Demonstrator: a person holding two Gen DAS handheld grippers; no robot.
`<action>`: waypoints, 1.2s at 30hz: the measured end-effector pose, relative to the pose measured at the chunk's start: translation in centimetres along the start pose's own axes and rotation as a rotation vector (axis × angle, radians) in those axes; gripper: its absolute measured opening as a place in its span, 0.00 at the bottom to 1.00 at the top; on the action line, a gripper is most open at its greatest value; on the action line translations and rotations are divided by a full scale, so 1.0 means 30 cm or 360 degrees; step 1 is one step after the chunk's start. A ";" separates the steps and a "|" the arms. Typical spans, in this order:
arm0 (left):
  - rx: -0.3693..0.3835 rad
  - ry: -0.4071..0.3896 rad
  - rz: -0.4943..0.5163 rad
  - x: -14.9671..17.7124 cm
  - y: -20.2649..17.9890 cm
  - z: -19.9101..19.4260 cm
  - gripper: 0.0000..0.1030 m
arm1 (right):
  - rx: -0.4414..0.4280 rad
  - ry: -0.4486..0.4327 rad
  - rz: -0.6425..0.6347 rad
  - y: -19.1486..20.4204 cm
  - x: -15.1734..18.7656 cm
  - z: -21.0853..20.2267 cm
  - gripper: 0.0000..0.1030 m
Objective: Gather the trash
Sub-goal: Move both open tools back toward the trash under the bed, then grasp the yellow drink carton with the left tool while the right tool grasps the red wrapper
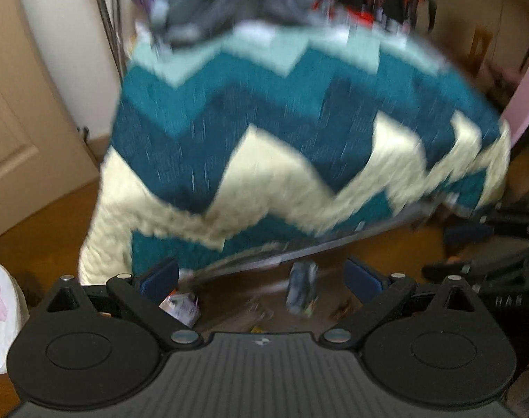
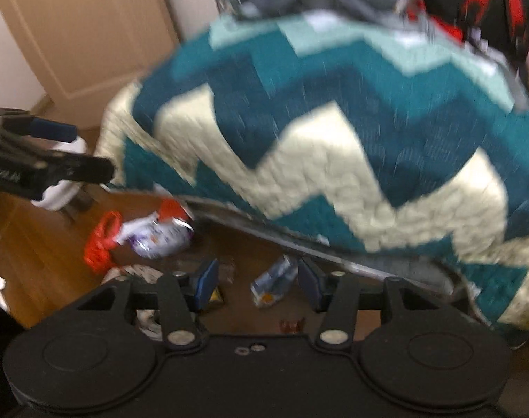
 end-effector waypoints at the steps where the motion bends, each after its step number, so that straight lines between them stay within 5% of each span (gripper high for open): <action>1: -0.0011 0.0040 0.0031 0.019 0.000 0.046 0.99 | 0.0115 0.0058 0.0030 -0.016 0.019 0.041 0.50; 12: -0.0036 0.0462 0.0215 0.215 0.046 0.463 0.99 | 0.0070 0.0433 -0.0023 -0.098 0.243 0.482 0.49; 18: -0.0079 0.0727 0.0118 0.327 0.123 0.700 0.98 | 0.0022 0.0605 -0.0076 -0.137 0.331 0.676 0.49; 34: -0.0018 0.0900 0.0317 0.566 0.094 1.020 0.97 | -0.0107 0.0837 -0.0122 -0.143 0.482 0.946 0.49; 36: 0.0002 0.0920 0.0343 0.583 0.082 1.033 0.90 | -0.0106 0.0855 -0.0128 -0.137 0.496 0.965 0.49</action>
Point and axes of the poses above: each gripper's, at about its wrist camera, not at the fingertips, and z roughly the way its jaws point, y to its left, x to its underside, the point moved 4 cm from there along z, roughly the way its jaws point, and after that the axes turned 8 degrees about -z, right-handed, at the moved point
